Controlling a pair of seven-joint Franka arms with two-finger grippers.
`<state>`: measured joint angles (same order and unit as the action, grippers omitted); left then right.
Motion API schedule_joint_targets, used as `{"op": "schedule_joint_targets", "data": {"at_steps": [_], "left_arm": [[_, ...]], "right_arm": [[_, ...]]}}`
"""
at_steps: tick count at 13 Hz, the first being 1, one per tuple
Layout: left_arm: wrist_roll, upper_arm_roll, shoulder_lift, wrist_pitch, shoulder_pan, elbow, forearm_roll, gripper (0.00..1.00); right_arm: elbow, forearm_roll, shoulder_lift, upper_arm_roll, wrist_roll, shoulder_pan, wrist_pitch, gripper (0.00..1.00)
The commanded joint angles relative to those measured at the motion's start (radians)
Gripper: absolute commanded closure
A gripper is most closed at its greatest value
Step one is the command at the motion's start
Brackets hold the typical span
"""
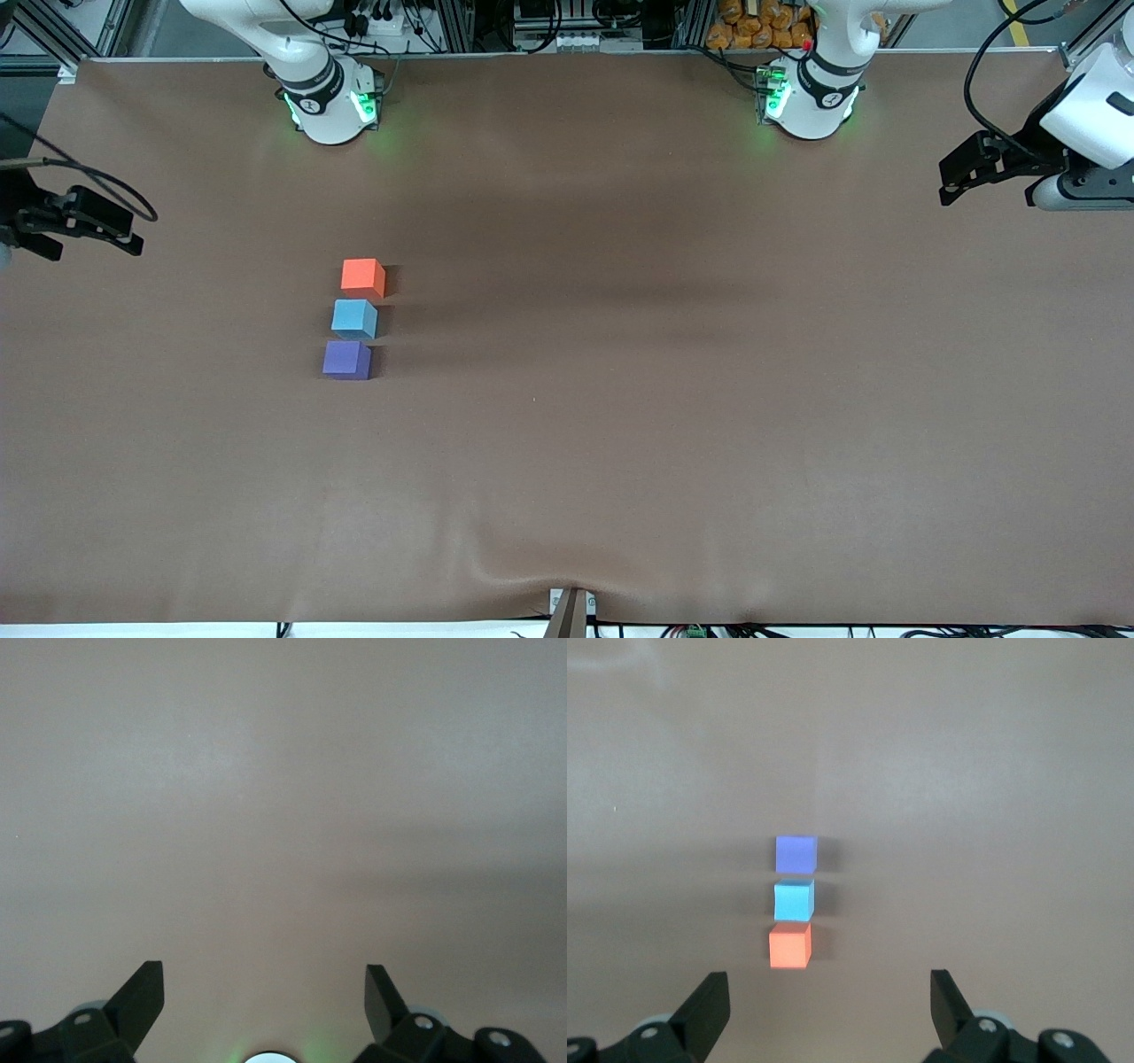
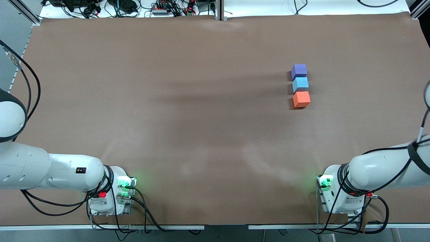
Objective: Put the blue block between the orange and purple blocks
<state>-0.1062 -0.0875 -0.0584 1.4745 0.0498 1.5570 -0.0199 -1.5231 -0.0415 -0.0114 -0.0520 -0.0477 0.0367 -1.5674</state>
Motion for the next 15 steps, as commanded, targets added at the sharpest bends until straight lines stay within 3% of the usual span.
{"op": "schedule_joint_targets", "data": {"at_steps": [1,7,10,15], "left_arm": [[-0.018,-0.005,-0.027,-0.003,-0.004,0.026,0.008,0.0],[-0.01,-0.003,-0.015,0.003,-0.005,0.012,0.026,0.0],[-0.003,-0.003,-0.009,0.001,-0.007,-0.003,0.026,0.0],[0.002,-0.003,0.0,0.001,-0.007,-0.009,0.028,0.0]], "right_arm": [[-0.174,0.006,0.114,0.014,-0.026,-0.058,-0.083,0.0],[-0.042,0.0,0.061,-0.046,-0.032,0.005,-0.042,0.0],[-0.035,0.0,0.059,-0.081,-0.031,0.048,-0.031,0.0],[-0.037,0.0,0.059,-0.083,-0.026,0.058,0.004,0.0]]}}
